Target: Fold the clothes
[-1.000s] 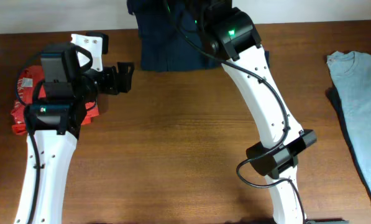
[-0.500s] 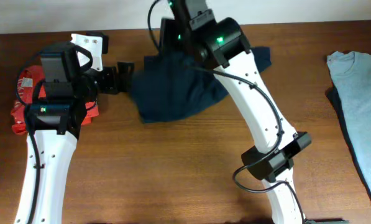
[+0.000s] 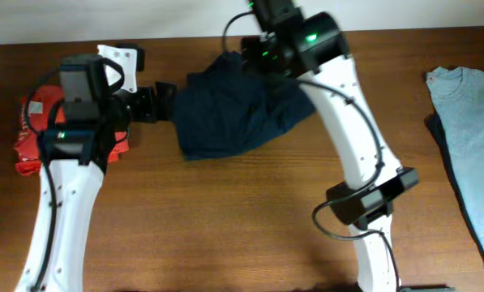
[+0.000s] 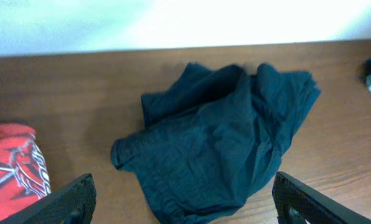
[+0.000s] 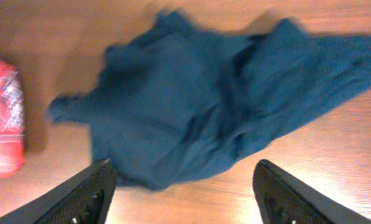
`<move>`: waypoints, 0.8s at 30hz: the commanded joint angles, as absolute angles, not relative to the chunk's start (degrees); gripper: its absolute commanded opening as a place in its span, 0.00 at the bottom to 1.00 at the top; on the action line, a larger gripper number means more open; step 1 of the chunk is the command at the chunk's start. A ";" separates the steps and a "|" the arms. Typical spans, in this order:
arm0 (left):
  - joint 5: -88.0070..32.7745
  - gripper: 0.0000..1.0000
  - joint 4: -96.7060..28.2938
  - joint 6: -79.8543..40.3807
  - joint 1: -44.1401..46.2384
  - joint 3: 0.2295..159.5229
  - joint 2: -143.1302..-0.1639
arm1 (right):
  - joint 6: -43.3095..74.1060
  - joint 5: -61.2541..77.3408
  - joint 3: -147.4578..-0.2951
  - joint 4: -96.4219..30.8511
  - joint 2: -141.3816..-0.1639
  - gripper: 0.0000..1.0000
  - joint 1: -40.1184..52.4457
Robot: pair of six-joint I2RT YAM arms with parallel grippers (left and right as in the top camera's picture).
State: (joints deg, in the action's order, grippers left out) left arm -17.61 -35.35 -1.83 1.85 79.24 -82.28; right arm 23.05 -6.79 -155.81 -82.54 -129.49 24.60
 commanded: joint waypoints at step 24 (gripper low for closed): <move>-31.70 0.92 -17.76 6.20 2.13 79.83 -108.44 | 0.16 21.91 -156.53 -74.46 -136.75 0.80 9.54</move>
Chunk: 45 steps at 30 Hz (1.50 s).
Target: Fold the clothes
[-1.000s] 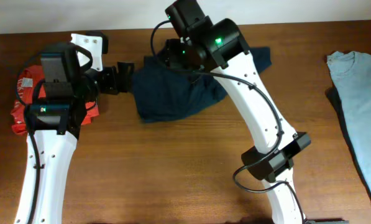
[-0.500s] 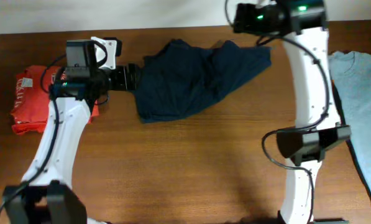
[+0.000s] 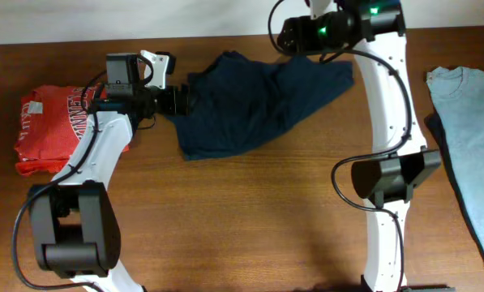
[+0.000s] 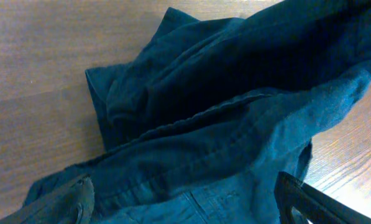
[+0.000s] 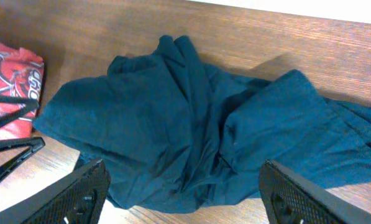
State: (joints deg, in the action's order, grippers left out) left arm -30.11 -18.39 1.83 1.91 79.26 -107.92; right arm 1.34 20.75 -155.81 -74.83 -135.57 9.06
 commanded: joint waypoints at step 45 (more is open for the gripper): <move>-31.24 0.01 -54.15 10.17 25.56 86.35 -94.91 | 2.42 28.73 -156.73 -83.83 -130.54 0.75 1.63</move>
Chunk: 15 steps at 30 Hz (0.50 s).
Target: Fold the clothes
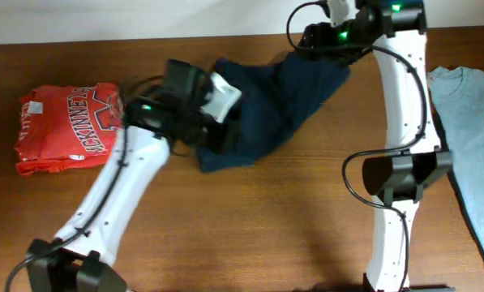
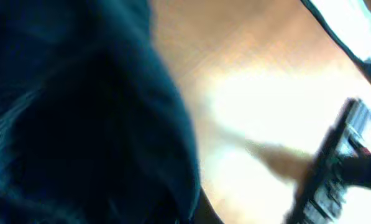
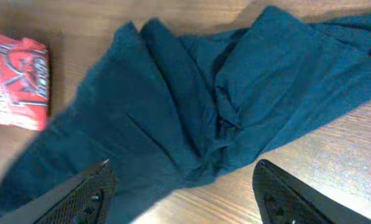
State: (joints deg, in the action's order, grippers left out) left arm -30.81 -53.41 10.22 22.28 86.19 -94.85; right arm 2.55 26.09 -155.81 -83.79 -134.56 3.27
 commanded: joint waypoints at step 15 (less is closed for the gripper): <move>-26.94 0.99 -55.94 5.43 23.16 96.44 -91.07 | -0.30 30.74 -156.70 -83.50 -130.21 0.75 -2.33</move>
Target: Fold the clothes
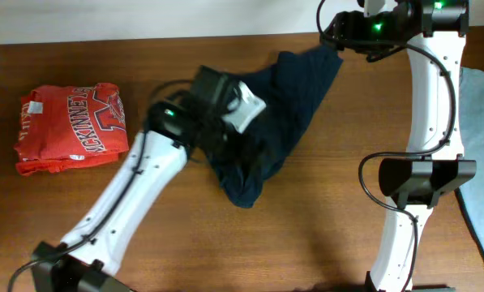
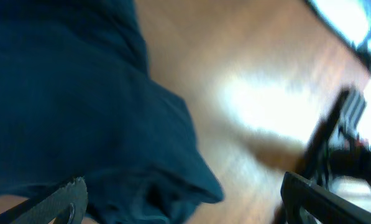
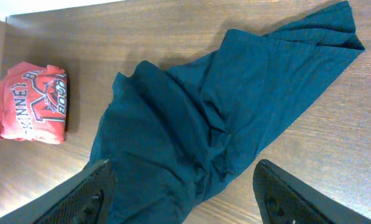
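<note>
A dark blue garment (image 1: 294, 89) lies crumpled and drawn out on the brown table (image 1: 323, 235), running from the back right down to a bunched end near the middle. My left gripper (image 1: 250, 158) is over that bunched end; in the left wrist view it (image 2: 184, 182) stands open with the blue cloth (image 2: 79, 93) bunched between and below its fingers. My right gripper (image 1: 332, 36) hangs by the garment's far right corner. It (image 3: 184, 165) is open, high above the whole garment (image 3: 197, 124).
A folded red shirt with white lettering (image 1: 71, 126) lies at the table's left and also shows in the right wrist view (image 3: 33, 102). A light blue shirt (image 1: 481, 122) lies at the right edge. The right arm's base (image 1: 412, 178) stands at the front right.
The garment's near end now lies further toward the table's front and the cloth is drawn out longer. My left gripper is further right and nearer the front. The right gripper is further right and higher.
First the garment lay in a crumpled heap at the back middle, with my left gripper open to its left and the right one above it. Then the left gripper was at the heap's left edge, then over it. Now the cloth lies stretched diagonally.
</note>
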`<move>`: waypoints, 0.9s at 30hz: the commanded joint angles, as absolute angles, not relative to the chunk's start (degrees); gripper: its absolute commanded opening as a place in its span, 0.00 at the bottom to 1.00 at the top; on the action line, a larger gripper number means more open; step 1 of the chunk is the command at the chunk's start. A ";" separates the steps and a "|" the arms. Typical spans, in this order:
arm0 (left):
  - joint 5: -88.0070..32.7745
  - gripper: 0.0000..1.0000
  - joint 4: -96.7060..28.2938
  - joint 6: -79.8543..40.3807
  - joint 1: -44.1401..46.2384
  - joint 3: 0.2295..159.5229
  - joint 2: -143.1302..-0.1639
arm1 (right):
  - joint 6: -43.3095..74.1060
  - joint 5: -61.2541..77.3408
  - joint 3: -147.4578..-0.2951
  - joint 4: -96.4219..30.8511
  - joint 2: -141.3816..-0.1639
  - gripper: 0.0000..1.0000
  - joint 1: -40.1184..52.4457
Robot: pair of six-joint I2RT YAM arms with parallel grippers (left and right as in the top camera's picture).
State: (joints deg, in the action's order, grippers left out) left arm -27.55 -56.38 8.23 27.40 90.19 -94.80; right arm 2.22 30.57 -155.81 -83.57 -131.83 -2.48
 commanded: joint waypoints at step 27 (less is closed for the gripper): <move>-18.59 0.99 -52.34 -10.87 -15.18 105.10 -83.24 | -25.71 -26.20 -143.55 -81.21 -136.27 0.98 46.50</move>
